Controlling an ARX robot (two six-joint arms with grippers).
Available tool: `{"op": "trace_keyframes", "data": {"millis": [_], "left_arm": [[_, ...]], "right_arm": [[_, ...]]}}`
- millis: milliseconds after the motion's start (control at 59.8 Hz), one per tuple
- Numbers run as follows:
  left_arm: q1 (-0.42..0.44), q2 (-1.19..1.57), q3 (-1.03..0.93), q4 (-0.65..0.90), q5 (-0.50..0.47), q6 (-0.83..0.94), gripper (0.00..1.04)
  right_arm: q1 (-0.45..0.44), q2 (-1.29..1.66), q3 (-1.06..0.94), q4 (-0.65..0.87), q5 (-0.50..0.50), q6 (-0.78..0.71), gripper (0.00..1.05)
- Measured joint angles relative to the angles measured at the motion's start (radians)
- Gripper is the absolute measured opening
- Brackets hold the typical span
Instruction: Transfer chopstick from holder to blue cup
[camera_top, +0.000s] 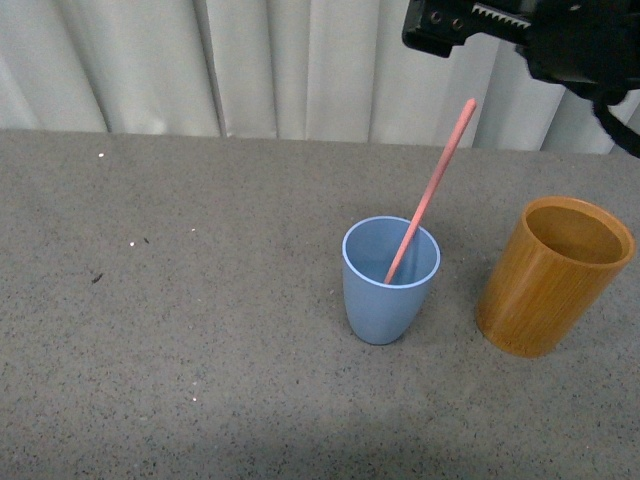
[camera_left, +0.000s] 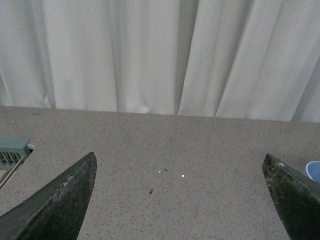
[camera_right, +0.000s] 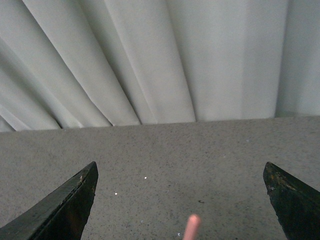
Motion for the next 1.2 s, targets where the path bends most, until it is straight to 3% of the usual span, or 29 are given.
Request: {"op": "trace_keyframes", "data": {"millis": [67, 134, 184, 268, 368, 468, 836, 1204], "left_arm": [[0.000, 0.000, 0.000, 0.000, 0.002, 0.000, 0.98], [0.000, 0.000, 0.000, 0.000, 0.000, 0.000, 0.98], [0.000, 0.000, 0.000, 0.000, 0.000, 0.000, 0.98], [0.000, 0.000, 0.000, 0.000, 0.000, 0.000, 0.98], [0.000, 0.000, 0.000, 0.000, 0.001, 0.000, 0.98], [0.000, -0.001, 0.000, 0.000, 0.000, 0.000, 0.98], [0.000, -0.001, 0.000, 0.000, 0.000, 0.000, 0.98], [0.000, -0.001, 0.000, 0.000, 0.000, 0.000, 0.98]], "right_arm": [[-0.032, -0.111, -0.144, 0.189, 0.147, -0.113, 0.82], [-0.124, -0.322, -0.338, 0.206, 0.114, -0.229, 0.66], [-0.219, -0.563, -0.513, 0.091, 0.028, -0.269, 0.52], [-0.320, -0.853, -0.651, -0.125, -0.080, -0.288, 0.37], [-0.357, -1.302, -0.730, -0.505, -0.091, -0.296, 0.18], [-0.359, -1.574, -0.750, -0.643, -0.102, -0.306, 0.00], [-0.359, -1.616, -0.750, -0.649, -0.101, -0.308, 0.03], [-0.359, -1.616, -0.750, -0.649, -0.101, -0.308, 0.67]]}}
